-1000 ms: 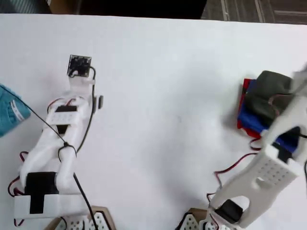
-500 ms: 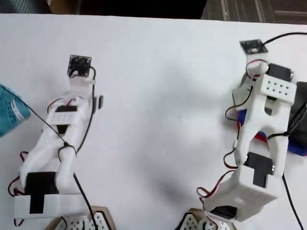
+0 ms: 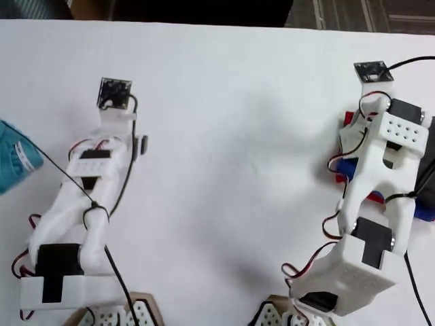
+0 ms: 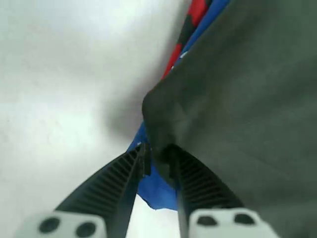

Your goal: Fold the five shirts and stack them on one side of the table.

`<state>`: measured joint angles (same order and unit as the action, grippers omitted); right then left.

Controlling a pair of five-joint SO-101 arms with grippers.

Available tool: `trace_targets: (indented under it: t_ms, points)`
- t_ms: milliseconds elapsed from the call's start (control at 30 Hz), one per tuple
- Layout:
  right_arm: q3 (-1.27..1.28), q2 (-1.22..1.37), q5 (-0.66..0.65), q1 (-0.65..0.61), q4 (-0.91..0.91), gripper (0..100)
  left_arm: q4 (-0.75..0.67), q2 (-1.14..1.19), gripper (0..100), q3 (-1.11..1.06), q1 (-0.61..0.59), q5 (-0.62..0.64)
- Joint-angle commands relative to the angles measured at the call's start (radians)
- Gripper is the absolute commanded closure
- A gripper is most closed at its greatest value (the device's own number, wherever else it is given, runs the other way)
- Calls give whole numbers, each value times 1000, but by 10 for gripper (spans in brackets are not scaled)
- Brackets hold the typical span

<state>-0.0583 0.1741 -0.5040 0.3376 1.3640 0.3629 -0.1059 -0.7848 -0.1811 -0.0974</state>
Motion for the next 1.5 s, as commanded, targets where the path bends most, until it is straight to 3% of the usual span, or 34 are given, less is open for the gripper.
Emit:
trace_targets:
  t_ms: [0,100,467,700,900,1100,1467]
  points:
    - [-2,-64,2,25,-10,930,-18,-5,779,36,14,3]
    - [-2,-68,-2,53,-8,981,-18,-5,779,36,14,3]
    - [-8,-77,-242,176,62,973,-18,-5,779,38,14,3]
    - [-5,-168,-235,139,67,926,-18,-5,779,36,14,3]
    - [-6,-297,-129,-22,67,753,-18,-5,779,36,15,3]
    - [-2,-263,-81,-182,36,755,-18,-5,779,36,15,3]
    - [-6,-45,-89,-58,-54,755,-18,-5,779,41,15,3]
